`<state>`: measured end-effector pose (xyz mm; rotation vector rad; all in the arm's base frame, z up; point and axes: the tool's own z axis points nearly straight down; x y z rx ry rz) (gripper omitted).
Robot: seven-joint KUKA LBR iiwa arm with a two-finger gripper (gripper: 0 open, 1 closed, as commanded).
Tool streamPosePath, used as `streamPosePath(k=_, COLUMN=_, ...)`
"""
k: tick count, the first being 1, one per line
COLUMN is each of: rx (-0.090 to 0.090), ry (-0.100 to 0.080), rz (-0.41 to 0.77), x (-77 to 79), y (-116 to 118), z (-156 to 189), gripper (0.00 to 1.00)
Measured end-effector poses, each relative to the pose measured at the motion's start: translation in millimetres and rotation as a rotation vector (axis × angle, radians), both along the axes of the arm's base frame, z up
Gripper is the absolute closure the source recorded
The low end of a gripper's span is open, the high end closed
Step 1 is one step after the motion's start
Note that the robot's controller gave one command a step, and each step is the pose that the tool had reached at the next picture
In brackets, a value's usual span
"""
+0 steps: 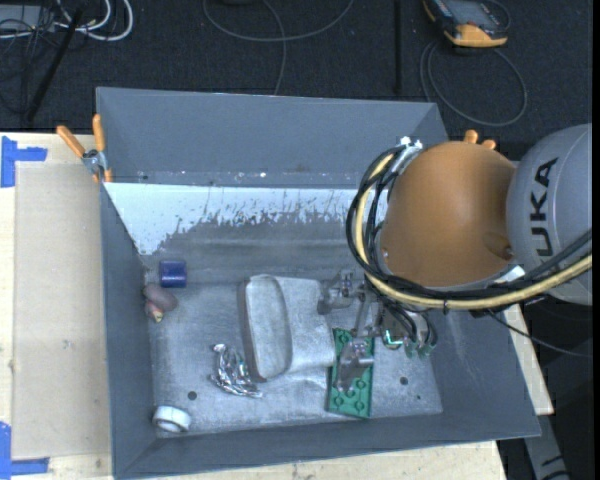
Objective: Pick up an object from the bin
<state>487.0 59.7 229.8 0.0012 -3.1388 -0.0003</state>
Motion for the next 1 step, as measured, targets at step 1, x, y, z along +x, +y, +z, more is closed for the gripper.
streamPosePath(k=1, rx=0.002, ry=-0.004, rz=0.061, x=8.9, y=102.3, z=-161.8, gripper=0.0)
